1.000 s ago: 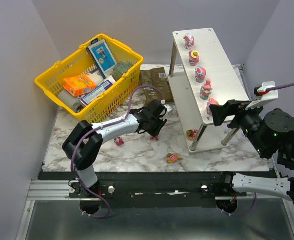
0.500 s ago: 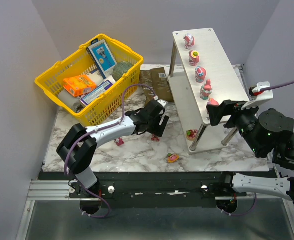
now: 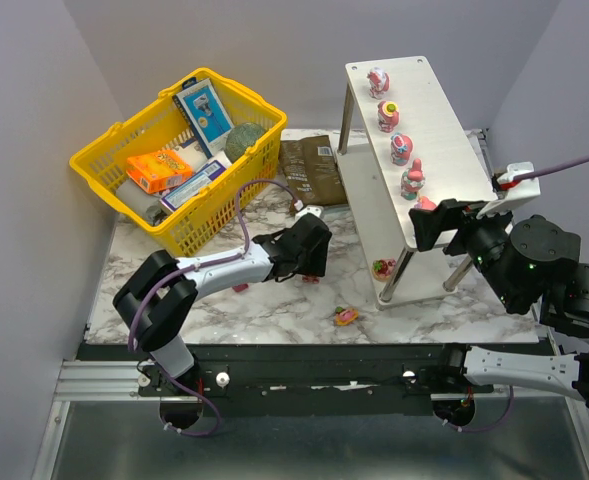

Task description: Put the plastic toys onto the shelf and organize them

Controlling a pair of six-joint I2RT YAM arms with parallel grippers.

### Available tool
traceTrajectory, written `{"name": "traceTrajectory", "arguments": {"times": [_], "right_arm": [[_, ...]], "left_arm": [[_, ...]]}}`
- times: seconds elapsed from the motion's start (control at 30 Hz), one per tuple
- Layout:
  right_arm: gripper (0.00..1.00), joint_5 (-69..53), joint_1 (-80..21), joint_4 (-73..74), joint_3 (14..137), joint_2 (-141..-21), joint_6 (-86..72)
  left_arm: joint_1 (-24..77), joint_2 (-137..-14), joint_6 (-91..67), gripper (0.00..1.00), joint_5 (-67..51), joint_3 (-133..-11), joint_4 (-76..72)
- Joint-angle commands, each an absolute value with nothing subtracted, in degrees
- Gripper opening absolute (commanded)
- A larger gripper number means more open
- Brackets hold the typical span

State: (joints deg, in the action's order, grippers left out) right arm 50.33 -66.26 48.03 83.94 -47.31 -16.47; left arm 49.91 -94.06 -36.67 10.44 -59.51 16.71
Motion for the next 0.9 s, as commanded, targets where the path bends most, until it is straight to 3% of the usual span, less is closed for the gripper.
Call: {"name": "traceTrajectory", "arguments": {"times": [0.0,0.47,0.67,0.87], "right_arm": [[0.97,51.06,-66.09,47.28,84.46,-47.20,-16.43],[0.97,51.77,-66.01,47.72,84.11,-46.41,-16.52],[0.97,52.03,-66.09,47.72,84.11,-46.23,-16.44],[0.97,52.38,-66.09,47.72,84.37,-46.32,-16.26]], "left_arm": [[50.10,-94.13,-38.14,0.68,14.06,-58.80,14.15],[50.36,-96.85,-36.12,0.63,14.15,-59.33,13.45],[50.45,-97.73,-36.12,0.48,14.15,-59.76,13.97],[50.45,-97.03,-33.24,0.23,14.68,-61.26,14.06]]}}
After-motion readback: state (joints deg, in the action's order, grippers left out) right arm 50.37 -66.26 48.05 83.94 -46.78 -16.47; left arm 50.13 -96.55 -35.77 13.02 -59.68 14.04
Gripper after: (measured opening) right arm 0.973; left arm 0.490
